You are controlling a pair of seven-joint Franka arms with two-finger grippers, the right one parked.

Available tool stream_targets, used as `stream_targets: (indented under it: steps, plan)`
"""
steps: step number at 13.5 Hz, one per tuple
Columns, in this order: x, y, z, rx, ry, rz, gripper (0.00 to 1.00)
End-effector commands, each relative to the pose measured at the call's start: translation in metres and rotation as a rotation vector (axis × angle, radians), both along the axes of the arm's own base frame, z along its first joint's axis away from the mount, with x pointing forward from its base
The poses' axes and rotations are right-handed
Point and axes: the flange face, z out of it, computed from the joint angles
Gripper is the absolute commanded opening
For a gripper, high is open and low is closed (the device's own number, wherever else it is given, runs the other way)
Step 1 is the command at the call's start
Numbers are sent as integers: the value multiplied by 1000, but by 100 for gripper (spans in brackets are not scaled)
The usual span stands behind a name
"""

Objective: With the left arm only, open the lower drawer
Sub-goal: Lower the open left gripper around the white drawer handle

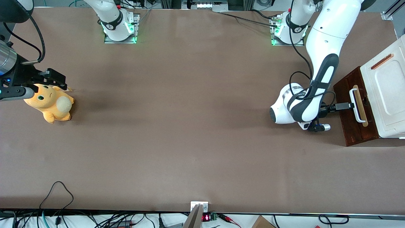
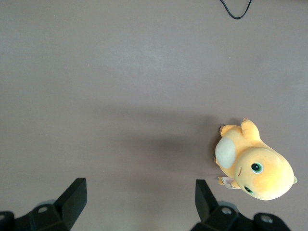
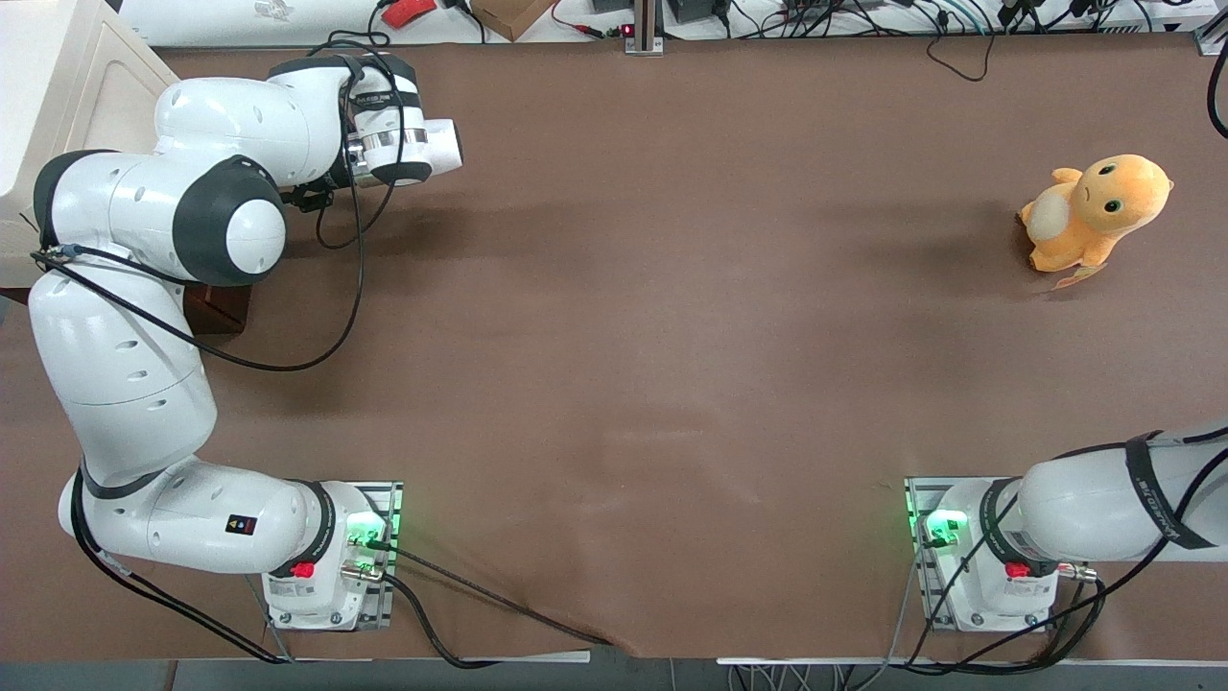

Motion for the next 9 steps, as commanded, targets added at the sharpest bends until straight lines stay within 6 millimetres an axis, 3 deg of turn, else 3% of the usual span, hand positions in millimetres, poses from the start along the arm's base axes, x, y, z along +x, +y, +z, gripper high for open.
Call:
stream_targets:
  steps: [1,9]
  plan:
    - [-5,12,-9,23,13,-14,100]
    - [-12,36,-23,48,46,-8,100]
